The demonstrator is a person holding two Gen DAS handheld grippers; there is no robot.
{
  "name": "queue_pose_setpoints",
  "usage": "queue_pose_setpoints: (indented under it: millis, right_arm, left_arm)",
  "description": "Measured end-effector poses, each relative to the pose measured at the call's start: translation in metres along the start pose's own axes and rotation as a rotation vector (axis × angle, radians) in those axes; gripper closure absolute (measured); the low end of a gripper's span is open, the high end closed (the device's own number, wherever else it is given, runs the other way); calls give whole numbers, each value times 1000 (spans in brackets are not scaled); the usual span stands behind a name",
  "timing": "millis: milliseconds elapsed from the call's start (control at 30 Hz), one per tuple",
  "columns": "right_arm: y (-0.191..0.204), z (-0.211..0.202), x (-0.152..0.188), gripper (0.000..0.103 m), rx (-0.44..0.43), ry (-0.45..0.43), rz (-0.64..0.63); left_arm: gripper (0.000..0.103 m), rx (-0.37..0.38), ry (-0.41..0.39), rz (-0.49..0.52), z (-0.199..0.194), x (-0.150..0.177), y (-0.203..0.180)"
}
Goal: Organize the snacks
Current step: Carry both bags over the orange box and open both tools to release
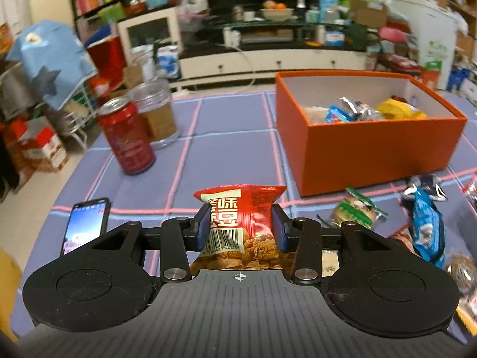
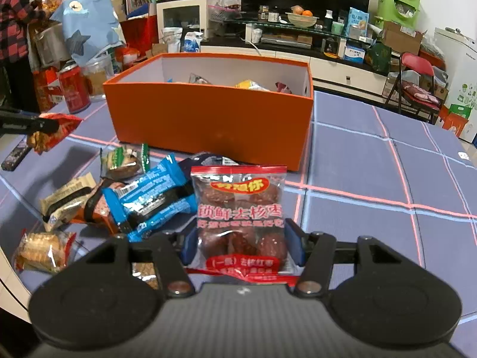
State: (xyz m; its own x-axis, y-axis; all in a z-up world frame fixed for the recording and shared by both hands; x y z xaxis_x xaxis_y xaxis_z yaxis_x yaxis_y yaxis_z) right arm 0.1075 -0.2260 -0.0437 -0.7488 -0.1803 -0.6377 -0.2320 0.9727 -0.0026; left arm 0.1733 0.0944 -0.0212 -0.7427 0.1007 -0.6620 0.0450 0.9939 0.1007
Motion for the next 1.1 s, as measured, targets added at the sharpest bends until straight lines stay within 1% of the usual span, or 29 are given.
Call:
queue_pose_setpoints:
  millis: [100,233,367,533,667,800,933,1000,1100]
  right_arm:
    - [1,1,0,44,2,3,-3]
    - [3,-1,0,44,1,0,-6]
    - [2,-2,1,44,2,-3,-6]
    - [1,-7,-1,44,5,-28,8]
    - [3,-9,-3,44,7,-34,9]
    - [12,-7,-6,44,15,-33,-12]
    - [25,-17,-13,44,35,-57,-42]
    - [28,-23,-15,44,38,-60,-31]
    - [32,-36,-18,44,17,-61,8]
  left_arm:
    - [102,-12,-10,-15,-2,-1,-1]
    - [102,-18,-4,-16,0,1,-3]
    - [102,-26,-6,-37,0,1,2]
    - [102,-24,-39,-81,-9,-4,3]
    - [102,-2,-69,-93,-18,-9,-1]
    - [103,35,-92,-101,-24,-17,-9]
    - [103,69,-121,-104,-34,-24,-15]
    - [103,87,-139,-101,-41,-27,-17]
    - [103,99,-161,-93,-52,-28,-20]
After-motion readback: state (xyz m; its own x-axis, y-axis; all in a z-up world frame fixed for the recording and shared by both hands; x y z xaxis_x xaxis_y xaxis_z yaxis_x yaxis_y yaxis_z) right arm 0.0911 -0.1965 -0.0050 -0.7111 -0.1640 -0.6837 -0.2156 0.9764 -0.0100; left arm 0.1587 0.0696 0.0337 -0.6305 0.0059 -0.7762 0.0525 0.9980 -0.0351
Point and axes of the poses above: each gripper's, at about its wrist camera, not at the fingertips, and z roughly the way its jaws point, y to its left, x to its underside, the point moved 2 cm from there along z, roughly the way its jaws point, and after that the axes turned 7 degrees about y, right-handed, at the moved point
